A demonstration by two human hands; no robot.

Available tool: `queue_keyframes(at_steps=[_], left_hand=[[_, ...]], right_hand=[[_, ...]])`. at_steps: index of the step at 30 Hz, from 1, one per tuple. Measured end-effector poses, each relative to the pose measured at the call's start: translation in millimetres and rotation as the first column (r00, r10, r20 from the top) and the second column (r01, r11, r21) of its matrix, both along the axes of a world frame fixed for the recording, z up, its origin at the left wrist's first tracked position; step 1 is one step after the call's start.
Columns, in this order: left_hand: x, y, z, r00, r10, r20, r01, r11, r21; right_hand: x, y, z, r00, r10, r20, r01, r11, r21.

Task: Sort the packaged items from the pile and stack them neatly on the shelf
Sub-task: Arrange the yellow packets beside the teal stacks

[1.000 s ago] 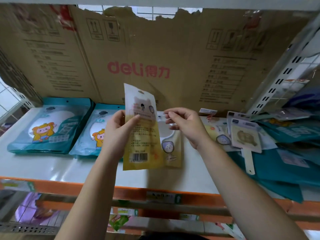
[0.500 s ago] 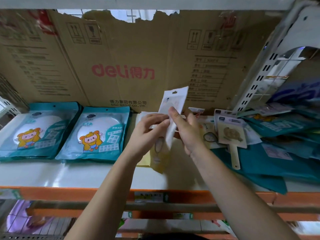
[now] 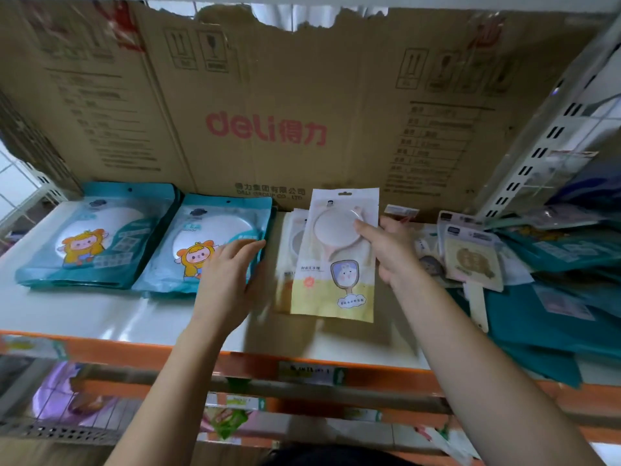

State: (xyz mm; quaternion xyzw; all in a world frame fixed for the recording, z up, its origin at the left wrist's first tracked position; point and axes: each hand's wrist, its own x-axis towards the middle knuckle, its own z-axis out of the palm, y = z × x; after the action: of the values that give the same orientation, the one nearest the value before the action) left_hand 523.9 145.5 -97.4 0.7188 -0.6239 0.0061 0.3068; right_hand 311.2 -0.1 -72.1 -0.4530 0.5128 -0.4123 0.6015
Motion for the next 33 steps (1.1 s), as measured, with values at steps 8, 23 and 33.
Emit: queue_keyframes(at_steps=[8,23,33], left_hand=[[19,26,-34,0.980,0.125,0.154,-0.135,0.989,0.055],[18,20,-35,0.987,0.065,0.148,-0.075,0.995,0.063],[24,18,-44,0.988,0.019,0.152,-0.030,0.997,0.071]], right_hand=[[31,-14,-26,0.971,0.095,-0.219,-0.087,0.995,0.048],[45,-14,-30,0.775,0.001,-0.632,-0.131,0.978,-0.160],[28,5,-35,0.721,-0.080,-0.688,-0.148,0.952,-0.266]])
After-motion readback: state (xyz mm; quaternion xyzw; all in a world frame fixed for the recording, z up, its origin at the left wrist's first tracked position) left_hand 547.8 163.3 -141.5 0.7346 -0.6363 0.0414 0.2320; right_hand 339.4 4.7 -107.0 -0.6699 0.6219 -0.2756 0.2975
